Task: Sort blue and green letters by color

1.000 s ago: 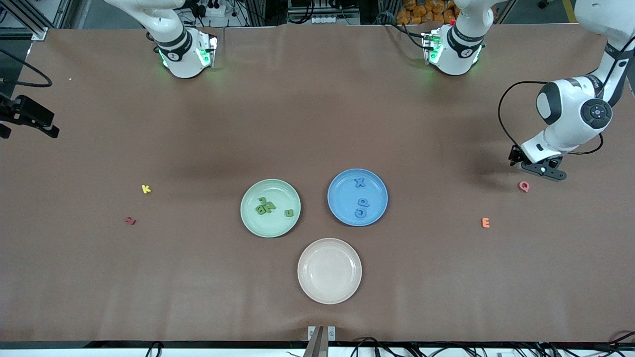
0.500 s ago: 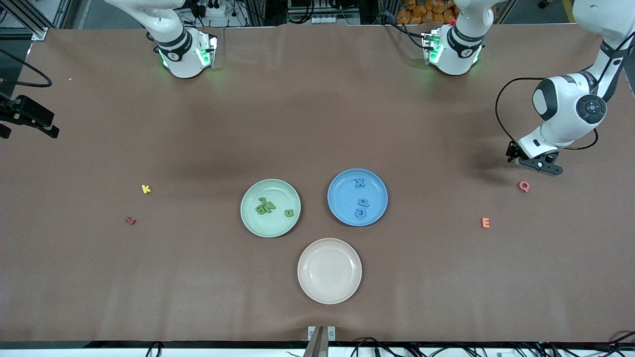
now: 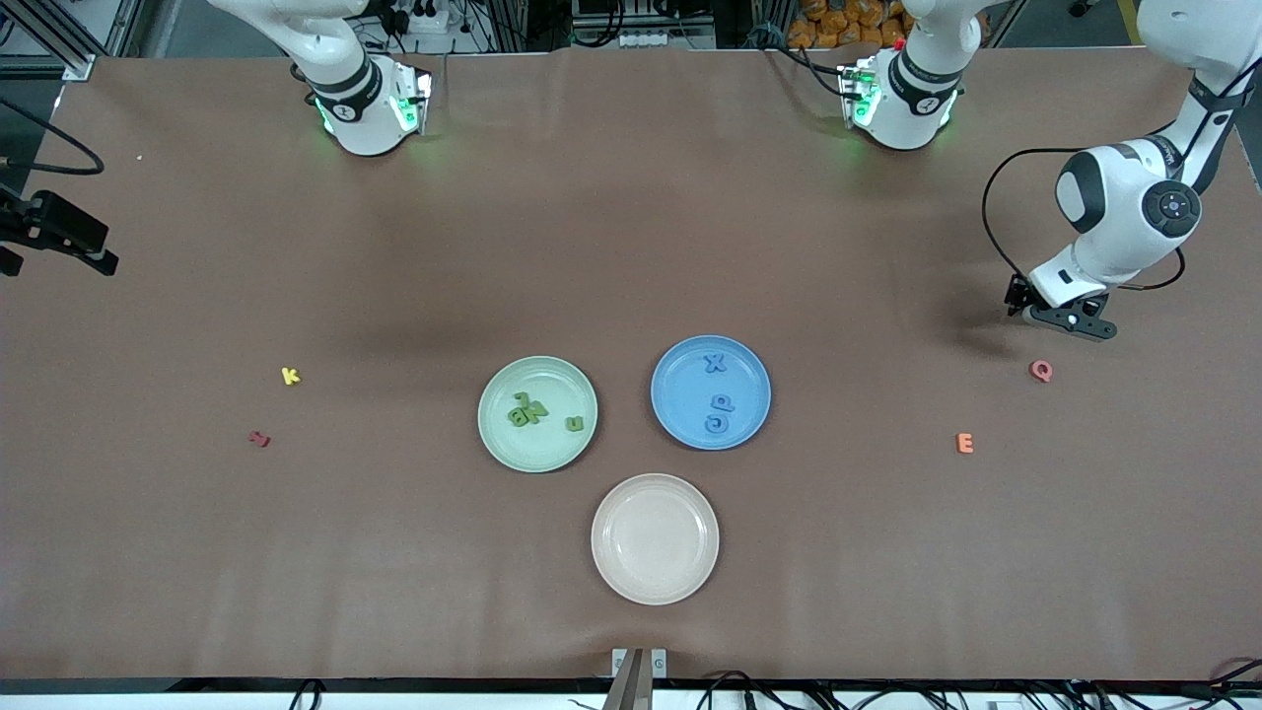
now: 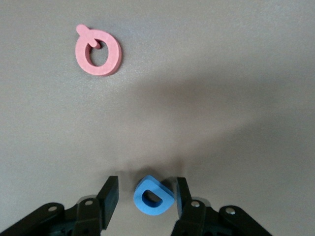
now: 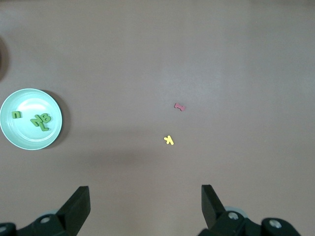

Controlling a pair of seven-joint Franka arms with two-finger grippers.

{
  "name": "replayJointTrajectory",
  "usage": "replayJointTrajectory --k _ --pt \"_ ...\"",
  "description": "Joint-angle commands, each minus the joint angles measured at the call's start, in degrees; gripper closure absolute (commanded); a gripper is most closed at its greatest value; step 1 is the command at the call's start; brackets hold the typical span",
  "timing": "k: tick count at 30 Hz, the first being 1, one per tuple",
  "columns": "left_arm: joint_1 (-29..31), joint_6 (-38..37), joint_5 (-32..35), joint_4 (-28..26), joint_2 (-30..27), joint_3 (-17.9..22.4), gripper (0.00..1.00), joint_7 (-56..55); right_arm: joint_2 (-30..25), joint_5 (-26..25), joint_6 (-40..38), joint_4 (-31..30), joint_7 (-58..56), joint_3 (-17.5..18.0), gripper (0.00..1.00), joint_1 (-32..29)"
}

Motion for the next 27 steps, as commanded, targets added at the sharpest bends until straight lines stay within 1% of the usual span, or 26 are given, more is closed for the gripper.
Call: replayJointTrajectory --k 1,27 --pt "0.33 1.47 1.21 -1.05 -0.56 0.16 0.45 0.76 -0.15 -0.55 0.07 -0.14 0.62 0.62 0.00 -0.59" --pt "0.41 2.17 0.69 -1.40 0.14 0.25 0.45 0.76 -0.15 -0.64 0.07 -0.23 0.53 0.54 0.00 -0.59"
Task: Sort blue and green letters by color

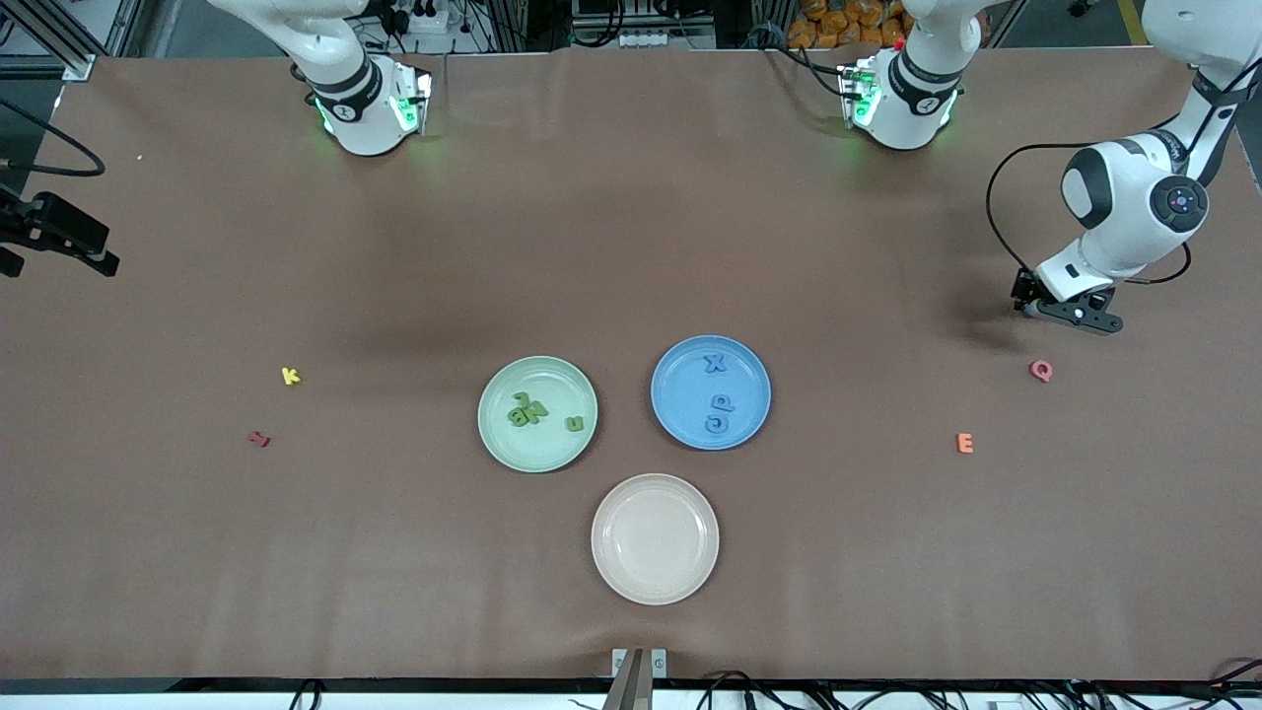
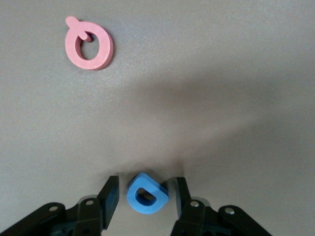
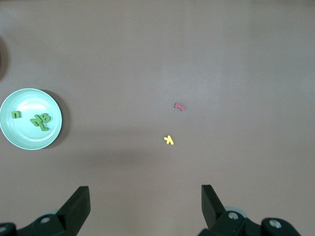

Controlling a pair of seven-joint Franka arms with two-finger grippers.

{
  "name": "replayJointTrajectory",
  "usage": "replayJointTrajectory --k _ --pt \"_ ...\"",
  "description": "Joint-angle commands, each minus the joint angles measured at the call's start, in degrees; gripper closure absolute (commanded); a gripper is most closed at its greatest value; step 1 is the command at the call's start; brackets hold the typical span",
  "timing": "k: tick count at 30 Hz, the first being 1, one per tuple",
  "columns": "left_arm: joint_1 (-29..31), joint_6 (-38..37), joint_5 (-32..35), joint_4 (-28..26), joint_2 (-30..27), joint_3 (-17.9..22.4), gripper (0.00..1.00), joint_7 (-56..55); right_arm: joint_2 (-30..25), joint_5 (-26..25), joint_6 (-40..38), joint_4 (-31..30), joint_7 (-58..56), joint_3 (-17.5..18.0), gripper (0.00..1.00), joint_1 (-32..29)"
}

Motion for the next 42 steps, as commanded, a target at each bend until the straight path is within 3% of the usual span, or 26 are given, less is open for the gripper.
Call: replayJointTrajectory --k 1,9,33,42 --pt "0.41 1.44 0.69 -0.59 0.01 0.15 0.45 0.76 -0.16 -0.64 0.07 -0.14 0.44 0.54 0.00 -0.68" --pt "0.41 1.44 0.60 -0.77 0.01 0.24 0.47 0.76 -0.25 -0.64 -0.02 -0.14 0.44 0.54 0.00 -0.68" --pt "0.41 1.44 0.51 -0.68 0.54 0.15 0.68 0.67 -0.16 -0.55 -0.02 -0.23 0.44 0.54 0.00 -0.50" --pt "0.41 1.44 0.51 -0.68 0.28 0.24 0.70 0.67 0.19 -0.64 0.07 -0.32 0.44 0.54 0.00 -0.50"
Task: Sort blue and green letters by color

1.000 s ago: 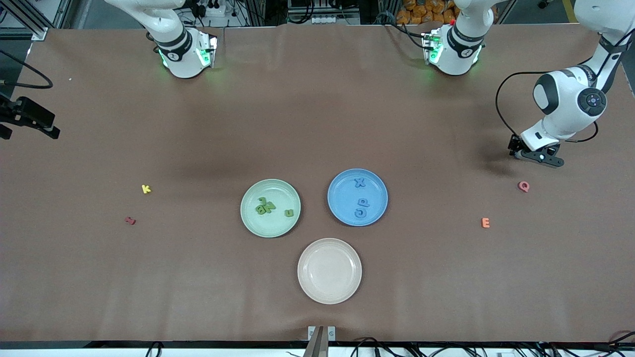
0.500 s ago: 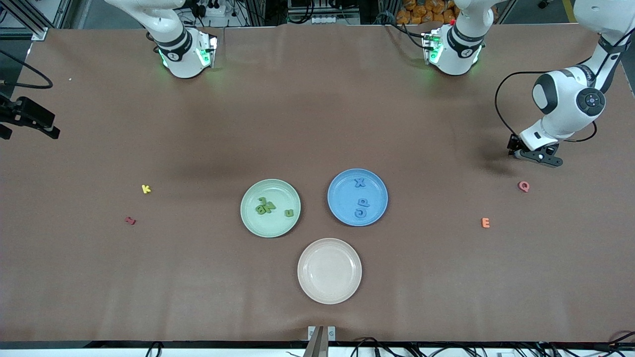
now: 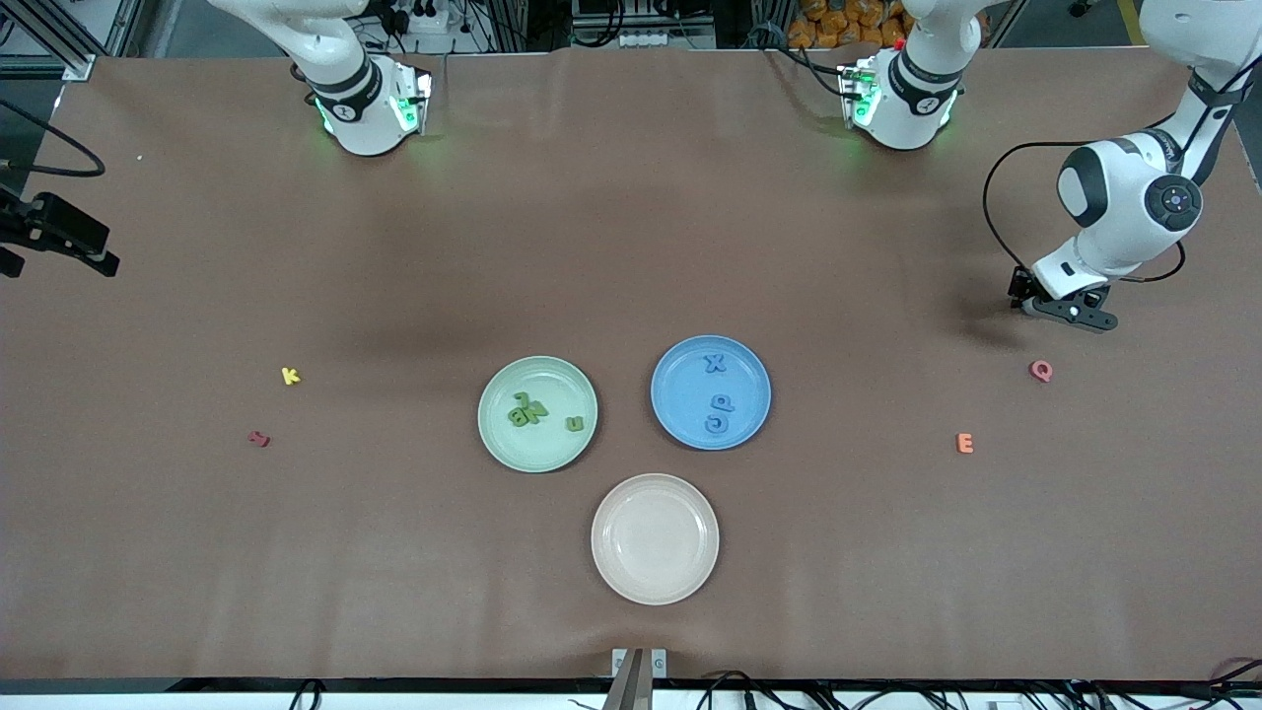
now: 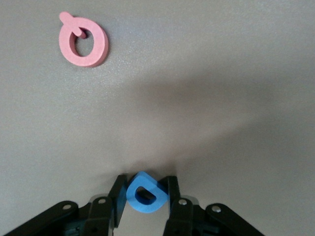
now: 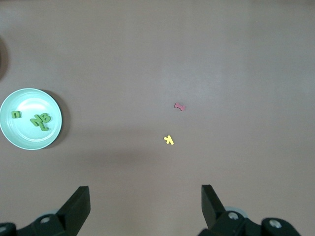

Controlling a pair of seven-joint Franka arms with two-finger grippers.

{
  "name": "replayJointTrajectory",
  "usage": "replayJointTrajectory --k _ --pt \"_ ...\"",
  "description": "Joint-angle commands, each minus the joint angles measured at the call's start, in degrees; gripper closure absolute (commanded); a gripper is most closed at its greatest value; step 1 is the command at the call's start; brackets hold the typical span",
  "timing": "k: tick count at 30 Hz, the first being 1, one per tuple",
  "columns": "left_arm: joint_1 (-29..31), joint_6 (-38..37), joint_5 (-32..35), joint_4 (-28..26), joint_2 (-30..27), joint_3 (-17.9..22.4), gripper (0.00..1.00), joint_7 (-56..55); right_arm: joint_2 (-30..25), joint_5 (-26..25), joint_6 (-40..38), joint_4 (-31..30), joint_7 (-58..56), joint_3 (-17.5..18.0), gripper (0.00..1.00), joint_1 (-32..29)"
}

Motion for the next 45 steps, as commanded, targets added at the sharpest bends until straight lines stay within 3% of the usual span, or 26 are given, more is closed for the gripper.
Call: replayJointTrajectory --k 1,7,13,31,45 --pt "0.34 1.42 0.51 -0.38 -0.01 0.29 0.71 0.67 -0.06 -0.64 0.07 -0.32 0.44 0.53 0.00 -0.50" --pt "0.34 1.34 0.51 -0.38 -0.28 0.20 0.78 0.67 -0.15 -0.55 -0.19 -0.32 0.44 0.53 0.00 -0.50" --pt "0.17 1.33 0.51 -0.29 -0.37 0.20 1.00 0.67 -0.15 -0.64 -0.28 -0.32 0.44 0.62 0.00 -0.50" --pt "-0.45 0.46 0.51 -0.20 -2.92 0.28 1.00 0.85 -0.15 -0.55 -0.45 -0.32 0.44 0.62 0.00 -0.59" --pt "-5.28 -1.91 0.42 0.06 -6.34 0.20 1.00 -2.22 -0.15 -0.64 -0.37 -0.32 0.44 0.53 0.00 -0.59"
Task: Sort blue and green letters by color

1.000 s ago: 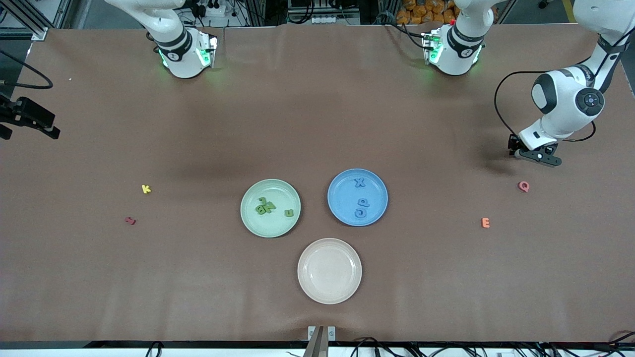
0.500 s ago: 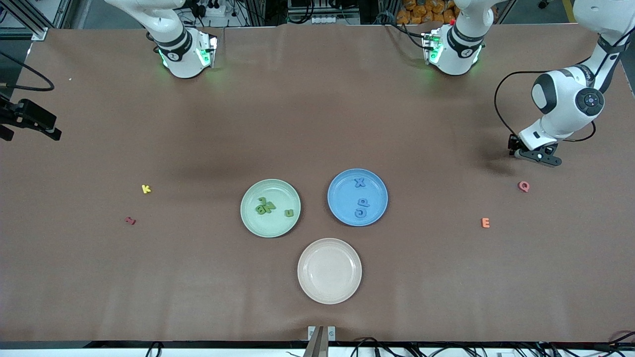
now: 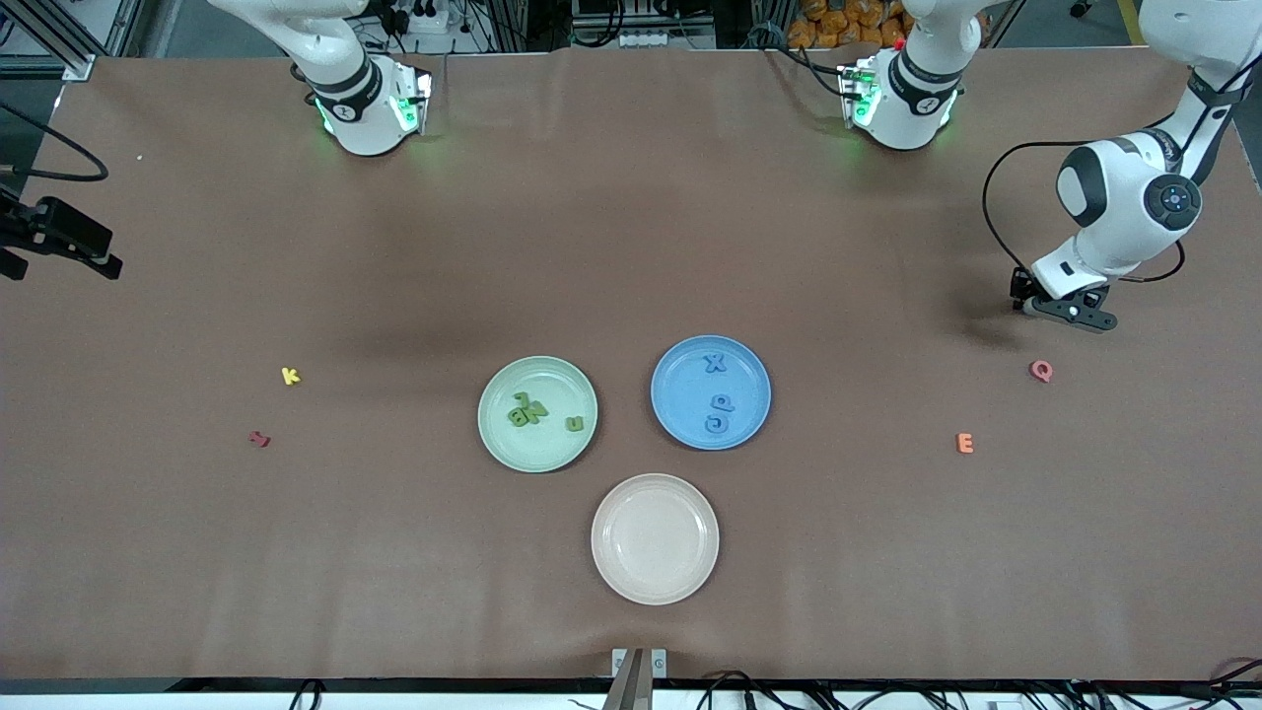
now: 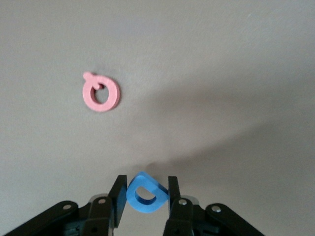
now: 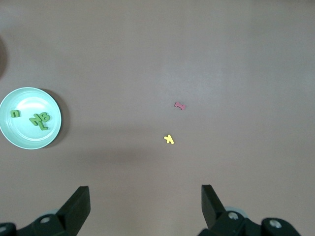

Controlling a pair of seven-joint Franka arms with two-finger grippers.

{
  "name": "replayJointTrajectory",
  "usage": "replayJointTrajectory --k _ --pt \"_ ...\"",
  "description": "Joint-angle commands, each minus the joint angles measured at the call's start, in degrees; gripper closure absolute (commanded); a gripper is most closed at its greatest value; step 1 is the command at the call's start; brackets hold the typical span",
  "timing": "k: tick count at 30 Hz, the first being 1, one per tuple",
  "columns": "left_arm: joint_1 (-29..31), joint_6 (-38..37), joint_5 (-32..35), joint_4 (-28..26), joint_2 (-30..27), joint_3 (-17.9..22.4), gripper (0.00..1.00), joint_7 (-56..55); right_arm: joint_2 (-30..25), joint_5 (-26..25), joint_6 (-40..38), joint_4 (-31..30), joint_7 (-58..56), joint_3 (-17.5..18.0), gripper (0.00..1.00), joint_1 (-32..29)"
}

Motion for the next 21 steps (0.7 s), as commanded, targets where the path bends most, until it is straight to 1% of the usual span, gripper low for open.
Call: replayJointTrajectory --k 1,6,14,21 --pt "-3.04 -2.69 0.42 -0.31 -3.13 0.26 1.00 -2.84 -0.31 -0.64 -0.19 -0.32 0.44 0.52 0.00 -0.50" --pt "-6.47 -3.84 0.51 -0.22 -4.45 0.26 1.00 -8.03 -0.31 -0.55 -0.19 -0.32 0.44 0.53 0.00 -0.59" --pt "-12.53 -7.62 0.51 0.13 -7.08 0.09 1.00 -17.43 -0.40 -0.55 -0.45 -0.32 0.36 0.52 0.00 -0.59" --pt "-17.72 -10.52 0.42 1.19 -8.14 -0.26 1.00 -25.69 -0.40 -0.64 -0.45 -0.32 0.27 0.52 0.00 -0.59"
